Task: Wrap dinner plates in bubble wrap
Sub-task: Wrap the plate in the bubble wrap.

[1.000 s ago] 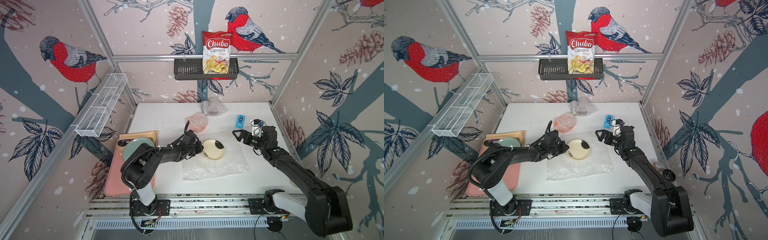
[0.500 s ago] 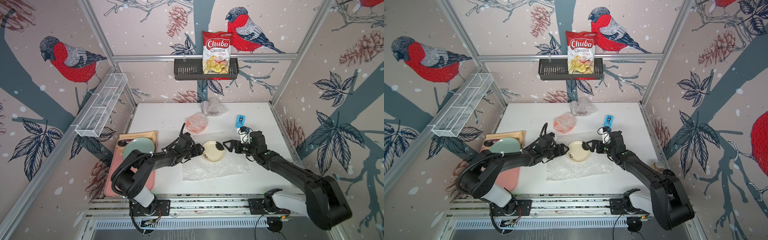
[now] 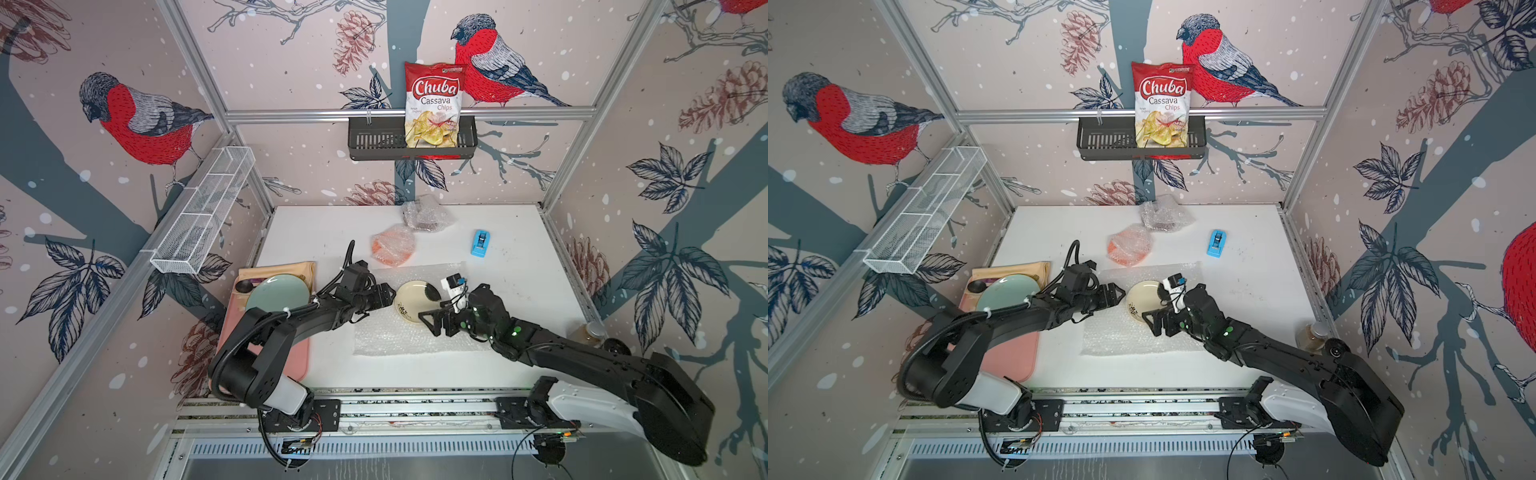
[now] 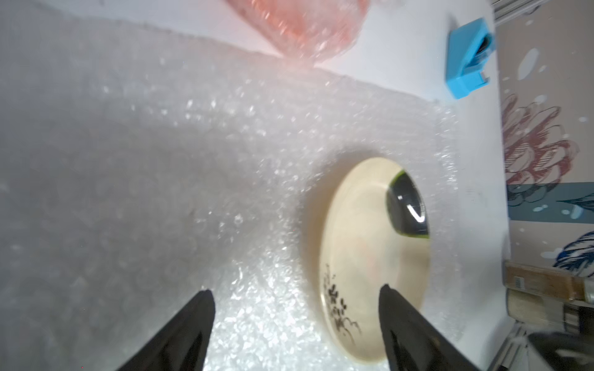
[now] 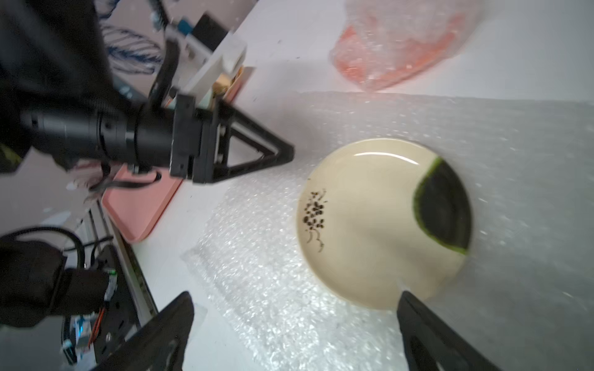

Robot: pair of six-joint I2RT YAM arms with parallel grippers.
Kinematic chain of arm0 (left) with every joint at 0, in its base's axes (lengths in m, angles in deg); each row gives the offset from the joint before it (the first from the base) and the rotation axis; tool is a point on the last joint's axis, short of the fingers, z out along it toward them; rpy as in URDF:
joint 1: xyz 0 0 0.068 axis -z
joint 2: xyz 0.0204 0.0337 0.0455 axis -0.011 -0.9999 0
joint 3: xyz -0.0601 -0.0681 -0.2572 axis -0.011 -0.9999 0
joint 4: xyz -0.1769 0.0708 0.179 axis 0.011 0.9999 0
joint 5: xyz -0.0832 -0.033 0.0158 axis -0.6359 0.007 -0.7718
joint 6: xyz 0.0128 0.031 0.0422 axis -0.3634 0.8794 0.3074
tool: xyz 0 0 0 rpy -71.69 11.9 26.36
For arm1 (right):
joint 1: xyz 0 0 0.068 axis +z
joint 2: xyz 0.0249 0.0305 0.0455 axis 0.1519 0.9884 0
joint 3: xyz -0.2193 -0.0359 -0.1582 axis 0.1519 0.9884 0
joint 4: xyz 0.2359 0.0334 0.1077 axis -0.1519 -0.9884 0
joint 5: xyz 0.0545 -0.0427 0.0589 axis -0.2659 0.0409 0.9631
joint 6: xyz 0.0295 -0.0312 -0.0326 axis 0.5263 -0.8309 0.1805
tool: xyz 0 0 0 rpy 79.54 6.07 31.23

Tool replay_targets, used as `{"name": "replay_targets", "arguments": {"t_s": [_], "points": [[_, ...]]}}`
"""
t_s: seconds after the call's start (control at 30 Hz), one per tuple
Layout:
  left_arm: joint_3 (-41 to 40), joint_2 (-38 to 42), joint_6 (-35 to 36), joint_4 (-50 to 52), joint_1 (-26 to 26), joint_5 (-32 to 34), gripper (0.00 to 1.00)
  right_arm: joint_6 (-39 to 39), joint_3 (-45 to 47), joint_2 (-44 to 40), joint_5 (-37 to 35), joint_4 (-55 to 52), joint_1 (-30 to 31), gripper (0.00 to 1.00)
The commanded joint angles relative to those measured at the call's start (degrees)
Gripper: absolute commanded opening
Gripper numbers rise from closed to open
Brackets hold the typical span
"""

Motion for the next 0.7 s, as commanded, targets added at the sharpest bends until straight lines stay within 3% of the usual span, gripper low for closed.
{"name": "replay_targets", "arguments": {"t_s": [0.0,0.07,0.2,0.37,0.57,0.67], "points": [[0.58,6.52,0.22,7.73,-2.91,2.22,0.9,-13.75,-2.17,4.77,-5.23,6.64,6.83,0.97],[0.8,10.95,-1.35,13.46,-6.33,6.65,0.91,-18.28,-5.56,11.26,-5.33,7.45,11.28,0.97],[-0.33,18.9,-5.0,25.81,-12.82,21.45,0.92,-31.65,-13.9,24.87,-6.05,6.81,19.08,0.93],[-5.73,29.17,-5.38,28.29,-20.7,18.46,0.92,-43.11,-23.88,37.48,-9.17,1.42,22.58,0.89],[-10.43,36.9,-7.12,29.25,-21.65,19.04,0.96,-46.6,-28.83,45.92,-13.52,1.76,23.0,0.79],[-10.7,36.73,-6.73,29.66,-21.74,18.9,0.96,-48.43,-30.04,49.58,-15.34,1.18,23.74,0.67]]}}
